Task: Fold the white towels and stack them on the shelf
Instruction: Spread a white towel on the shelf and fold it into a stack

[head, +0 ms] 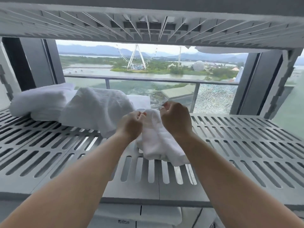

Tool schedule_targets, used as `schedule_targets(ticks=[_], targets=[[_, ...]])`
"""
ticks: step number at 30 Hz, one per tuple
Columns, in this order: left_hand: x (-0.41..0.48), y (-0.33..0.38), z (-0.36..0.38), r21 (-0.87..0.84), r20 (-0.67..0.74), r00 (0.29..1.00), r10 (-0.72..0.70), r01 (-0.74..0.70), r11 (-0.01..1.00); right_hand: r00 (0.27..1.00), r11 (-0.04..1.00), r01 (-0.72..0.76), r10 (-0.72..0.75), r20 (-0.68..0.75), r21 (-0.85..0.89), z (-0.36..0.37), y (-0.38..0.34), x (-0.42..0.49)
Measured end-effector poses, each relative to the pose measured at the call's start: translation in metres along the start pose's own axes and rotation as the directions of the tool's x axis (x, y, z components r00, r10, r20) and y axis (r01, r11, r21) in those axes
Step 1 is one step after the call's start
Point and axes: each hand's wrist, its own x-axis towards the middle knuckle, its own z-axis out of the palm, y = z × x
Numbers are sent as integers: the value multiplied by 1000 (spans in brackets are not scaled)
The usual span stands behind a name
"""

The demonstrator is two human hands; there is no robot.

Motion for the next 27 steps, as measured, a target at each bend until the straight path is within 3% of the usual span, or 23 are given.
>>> schedule_targets(ticks=[4,8,11,16,20,27], targets=[[6,-25,-37,339,-148,979,138,-81,937,989,996,84,-85,122,14,42,-24,14],[22,-63,-77,496,-253,949,185,-37,867,963,978,195,-176,203,-75,84,-52,31],[43,-91,-107,495,-296,944,146,21,868,945,979,195,-169,279,-68,112,-67,42],[81,-133,-148,479,-268,943,196,-46,877,930,952,293,-262,257,-89,157,-97,37],[110,-160,-174,565,-215,965,147,0,825,919,945,230,-132,372,-233,198,-130,32],[143,-187,-203,570,-197,973,125,10,822,964,902,141,-30,266,-407,221,-148,35]])
